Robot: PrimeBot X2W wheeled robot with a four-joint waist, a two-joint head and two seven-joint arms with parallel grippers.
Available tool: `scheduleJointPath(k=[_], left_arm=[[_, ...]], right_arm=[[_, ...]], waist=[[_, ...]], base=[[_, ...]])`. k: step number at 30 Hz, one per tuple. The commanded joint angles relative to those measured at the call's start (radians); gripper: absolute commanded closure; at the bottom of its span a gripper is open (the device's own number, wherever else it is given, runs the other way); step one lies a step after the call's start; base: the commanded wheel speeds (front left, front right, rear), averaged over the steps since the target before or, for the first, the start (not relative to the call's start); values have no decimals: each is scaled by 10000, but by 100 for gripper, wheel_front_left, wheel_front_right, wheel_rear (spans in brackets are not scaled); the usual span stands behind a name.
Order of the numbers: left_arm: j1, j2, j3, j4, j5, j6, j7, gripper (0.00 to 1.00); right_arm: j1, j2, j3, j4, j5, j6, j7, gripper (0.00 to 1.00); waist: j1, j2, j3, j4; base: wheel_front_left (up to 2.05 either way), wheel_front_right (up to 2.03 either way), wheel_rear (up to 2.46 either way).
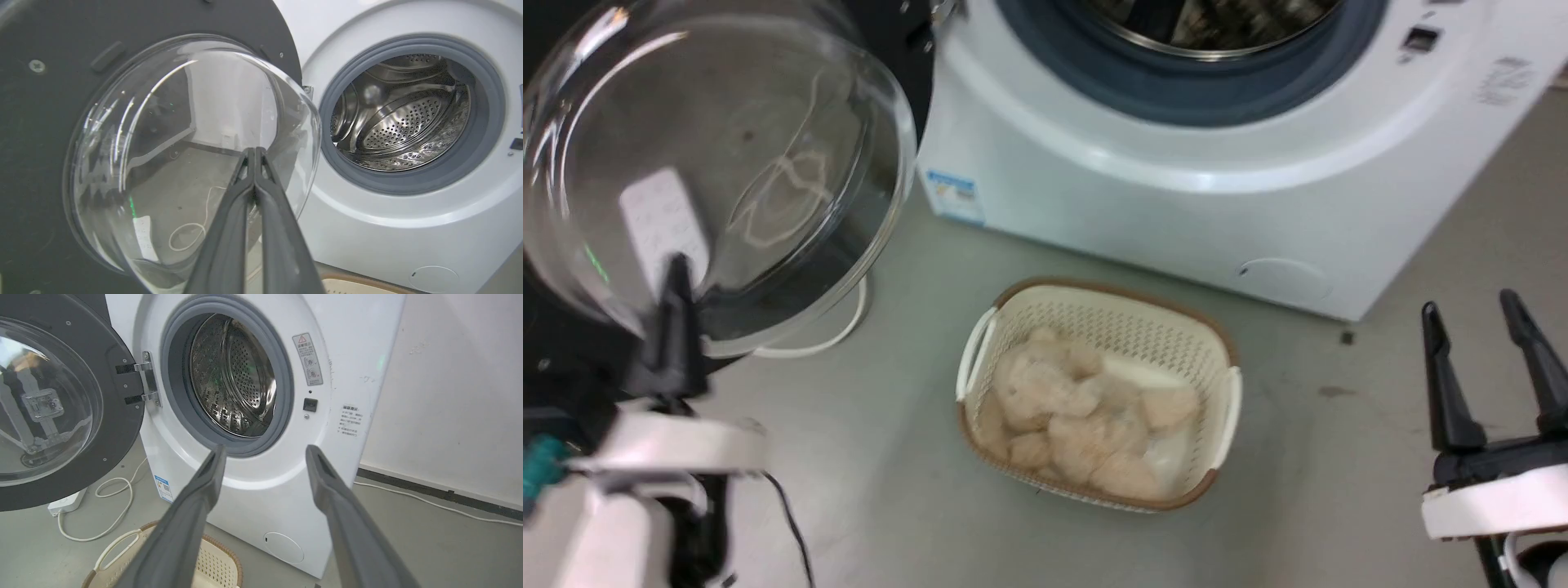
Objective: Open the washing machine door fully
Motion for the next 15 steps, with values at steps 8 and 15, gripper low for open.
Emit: scheduleJointPath(k=[8, 15], left_arm=[[1685, -1032, -731, -1146, 632, 69, -51, 100], [2425, -1626, -1252, -765, 898, 304, -52, 0]], right_arm=[[635, 587, 140, 203, -258, 6, -323, 0], [1013, 770, 291, 552, -406, 6, -477, 0]], waist=[[2, 0, -1213, -1514], [2, 0, -1351, -2063]], base=[[0, 0, 0], [0, 0, 0]])
